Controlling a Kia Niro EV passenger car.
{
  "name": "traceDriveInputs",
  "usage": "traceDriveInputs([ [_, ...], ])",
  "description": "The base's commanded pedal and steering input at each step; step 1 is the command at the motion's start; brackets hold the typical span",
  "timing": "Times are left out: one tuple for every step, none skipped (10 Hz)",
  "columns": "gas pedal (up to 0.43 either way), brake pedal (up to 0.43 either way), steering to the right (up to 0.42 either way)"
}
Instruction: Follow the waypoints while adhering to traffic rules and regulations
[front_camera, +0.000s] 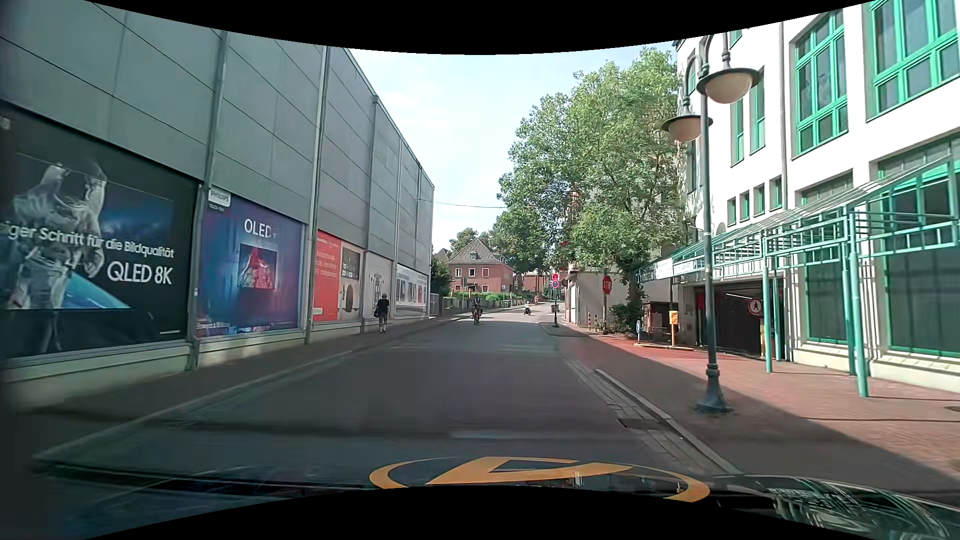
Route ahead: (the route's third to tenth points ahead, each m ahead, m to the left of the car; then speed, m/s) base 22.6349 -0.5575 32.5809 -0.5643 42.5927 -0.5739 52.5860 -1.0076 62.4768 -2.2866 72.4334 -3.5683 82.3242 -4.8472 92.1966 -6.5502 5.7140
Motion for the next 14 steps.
traceDriveInputs([
  [0.067,0.000,-0.002],
  [0.067,0.000,-0.002],
  [0.067,0.000,-0.001],
  [0.067,0.000,-0.001],
  [0.067,0.000,0.001],
  [0.067,0.000,0.003],
  [0.067,0.000,0.003],
  [0.067,0.000,0.002],
  [0.067,0.000,0.002],
  [0.067,0.000,0.002],
  [0.067,0.000,0.002],
  [0.067,0.000,0.003],
  [0.067,0.000,0.002],
  [0.067,0.000,0.002],
])
